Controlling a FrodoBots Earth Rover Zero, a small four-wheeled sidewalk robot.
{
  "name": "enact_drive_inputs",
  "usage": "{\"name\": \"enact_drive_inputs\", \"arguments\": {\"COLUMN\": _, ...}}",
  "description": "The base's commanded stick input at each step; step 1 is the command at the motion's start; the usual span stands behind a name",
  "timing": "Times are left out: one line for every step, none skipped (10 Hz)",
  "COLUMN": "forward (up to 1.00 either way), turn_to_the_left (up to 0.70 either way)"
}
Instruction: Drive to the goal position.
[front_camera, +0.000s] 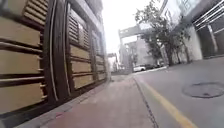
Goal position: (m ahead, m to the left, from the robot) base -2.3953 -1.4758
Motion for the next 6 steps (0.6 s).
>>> {"name": "enact_drive_inputs", "arguments": {"forward": 1.0, "turn_to_the_left": 0.0}}
{"name": "enact_drive_inputs", "arguments": {"forward": 1.0, "turn_to_the_left": 0.11}}
{"name": "enact_drive_inputs", "arguments": {"forward": 1.0, "turn_to_the_left": 0.4}}
{"name": "enact_drive_inputs", "arguments": {"forward": 1.0, "turn_to_the_left": 0.4}}
{"name": "enact_drive_inputs", "arguments": {"forward": 1.0, "turn_to_the_left": 0.32}}
{"name": "enact_drive_inputs", "arguments": {"forward": 1.0, "turn_to_the_left": -0.08}}
